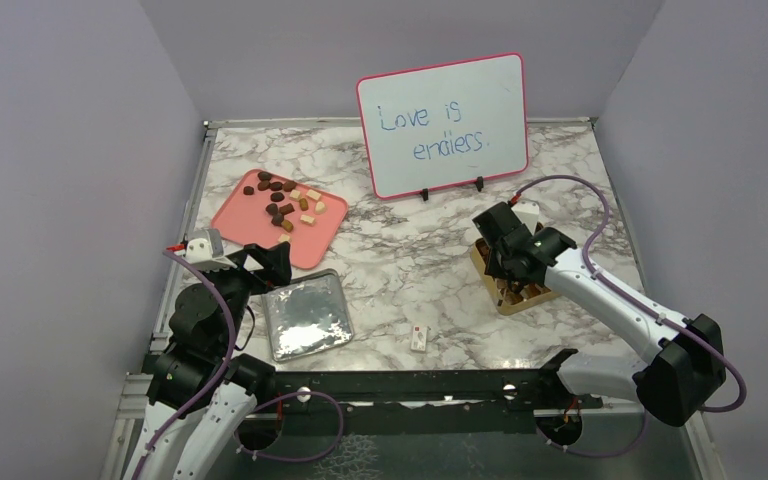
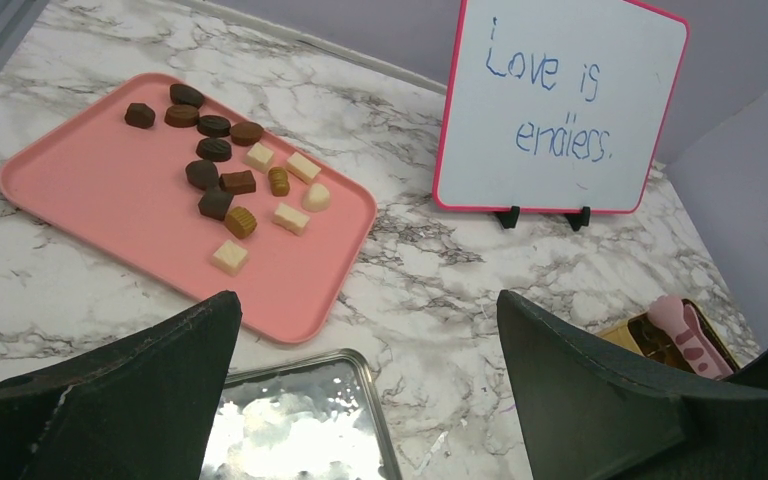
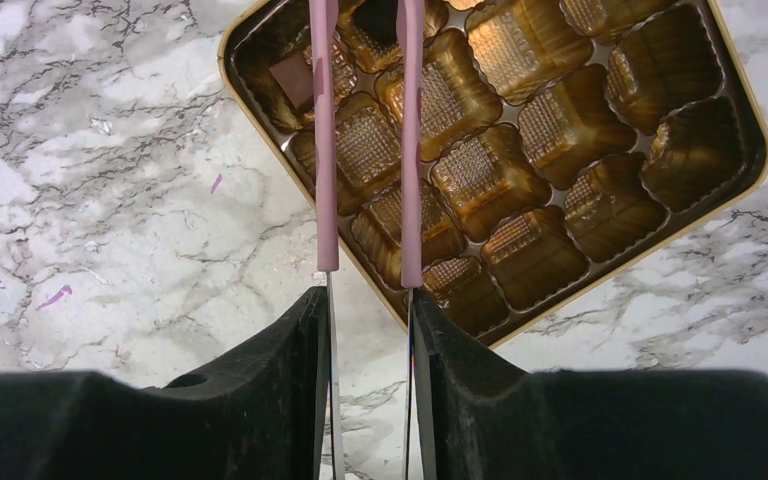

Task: Pack the chocolate
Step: Place the fake chocolate in the packing box, then pick up the fake chocolate from the plate.

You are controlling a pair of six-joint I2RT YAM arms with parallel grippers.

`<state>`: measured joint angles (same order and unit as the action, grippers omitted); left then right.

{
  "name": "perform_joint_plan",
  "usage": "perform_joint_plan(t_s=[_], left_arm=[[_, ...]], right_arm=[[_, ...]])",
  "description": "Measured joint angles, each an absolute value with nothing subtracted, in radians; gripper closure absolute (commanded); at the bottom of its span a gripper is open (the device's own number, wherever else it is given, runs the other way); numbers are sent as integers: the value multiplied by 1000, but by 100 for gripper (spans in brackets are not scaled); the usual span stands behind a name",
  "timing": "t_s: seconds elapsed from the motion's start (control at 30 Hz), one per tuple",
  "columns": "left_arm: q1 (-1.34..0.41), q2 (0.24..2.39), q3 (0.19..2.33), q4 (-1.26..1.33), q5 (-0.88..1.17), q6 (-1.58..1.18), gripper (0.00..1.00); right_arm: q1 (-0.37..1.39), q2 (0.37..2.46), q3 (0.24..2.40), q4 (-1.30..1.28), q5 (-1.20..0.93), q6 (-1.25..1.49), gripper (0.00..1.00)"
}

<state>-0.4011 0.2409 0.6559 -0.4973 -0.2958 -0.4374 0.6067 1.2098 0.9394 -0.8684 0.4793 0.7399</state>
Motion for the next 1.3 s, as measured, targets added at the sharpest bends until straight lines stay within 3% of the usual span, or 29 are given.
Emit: perform_joint_plan(t_s=[0.6,1.3], left_arm=[[-401,241,656,-497,-295,-437,1],[-400,218,656,-497,-296,-437,1]], right_arm=[[607,1209,1025,-883,444,646,64],[663,1321,1118,-605,10,376,66]])
